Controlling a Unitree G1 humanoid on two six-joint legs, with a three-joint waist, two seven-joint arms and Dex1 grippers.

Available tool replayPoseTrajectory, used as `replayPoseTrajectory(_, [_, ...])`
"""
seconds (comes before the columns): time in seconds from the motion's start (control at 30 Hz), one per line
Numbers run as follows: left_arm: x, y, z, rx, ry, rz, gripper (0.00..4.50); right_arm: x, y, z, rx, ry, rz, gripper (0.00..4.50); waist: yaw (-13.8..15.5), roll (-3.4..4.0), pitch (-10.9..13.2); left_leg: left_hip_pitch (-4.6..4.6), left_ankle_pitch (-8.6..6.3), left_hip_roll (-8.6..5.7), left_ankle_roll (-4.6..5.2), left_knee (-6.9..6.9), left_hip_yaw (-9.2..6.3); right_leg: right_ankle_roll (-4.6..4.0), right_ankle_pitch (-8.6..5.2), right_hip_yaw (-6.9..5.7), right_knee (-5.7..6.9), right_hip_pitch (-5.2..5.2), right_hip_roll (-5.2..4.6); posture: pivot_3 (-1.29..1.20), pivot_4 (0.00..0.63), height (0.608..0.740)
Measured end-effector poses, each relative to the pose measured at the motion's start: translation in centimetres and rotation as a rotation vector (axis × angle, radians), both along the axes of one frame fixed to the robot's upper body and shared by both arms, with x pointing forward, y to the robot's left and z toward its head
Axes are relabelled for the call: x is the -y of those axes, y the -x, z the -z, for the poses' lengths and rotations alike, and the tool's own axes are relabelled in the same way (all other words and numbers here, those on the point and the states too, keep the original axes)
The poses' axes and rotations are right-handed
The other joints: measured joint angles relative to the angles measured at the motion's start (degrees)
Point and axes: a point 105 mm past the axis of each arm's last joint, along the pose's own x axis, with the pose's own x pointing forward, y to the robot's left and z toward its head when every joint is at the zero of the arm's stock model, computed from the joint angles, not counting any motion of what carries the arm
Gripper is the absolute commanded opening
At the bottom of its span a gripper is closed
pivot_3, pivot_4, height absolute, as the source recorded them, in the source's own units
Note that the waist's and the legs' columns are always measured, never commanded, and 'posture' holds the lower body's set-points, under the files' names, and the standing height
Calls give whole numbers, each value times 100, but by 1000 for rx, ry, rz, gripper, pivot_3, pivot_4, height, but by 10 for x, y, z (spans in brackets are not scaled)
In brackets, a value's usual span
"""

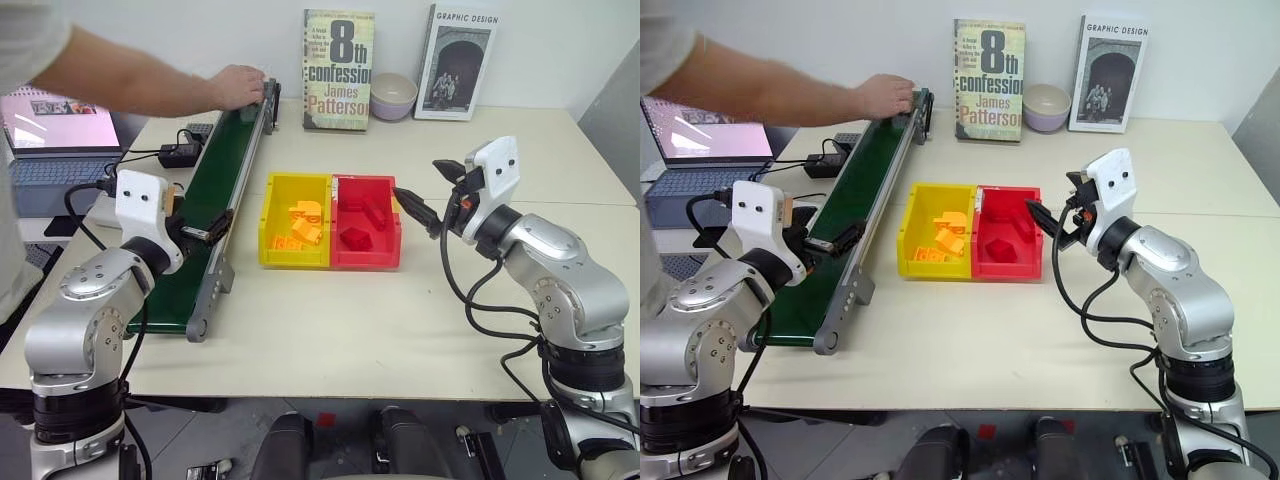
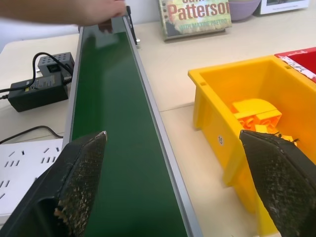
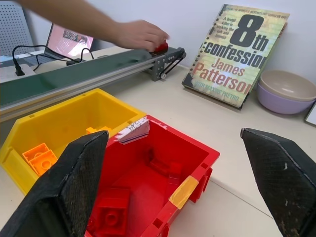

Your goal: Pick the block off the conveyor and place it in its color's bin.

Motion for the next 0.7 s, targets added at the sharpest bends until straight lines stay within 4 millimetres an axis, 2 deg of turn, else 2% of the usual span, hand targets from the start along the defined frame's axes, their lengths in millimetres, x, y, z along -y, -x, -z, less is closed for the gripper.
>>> replayPoseTrajectory(0.23, [1,0,-1,6,6,11,4493,-3,-3,-4,9,-2,-10,4500,0,0,0,0,0,0,0,0,0,0,0,0,1,0,0,0,150,740])
replayPoseTrajectory(0.4, [-13,0,-4,55,42,-90,4493,-8,-2,-4,21,17,-52,4500,1,0,0,0,0,0,0,-1,-1,0,0,0,-1,0,-2,0,150,740])
replayPoseTrajectory(0.57, [-24,1,-4,105,78,-193,4493,-21,5,-4,29,23,-168,4500,2,0,0,0,0,0,0,0,-1,0,1,0,1,1,-2,0,150,740])
replayPoseTrajectory(0.7, [-25,1,-1,109,86,-215,4493,-27,9,-6,40,19,-249,4500,1,0,0,1,0,0,0,0,-3,0,1,-2,1,2,-2,0,150,740])
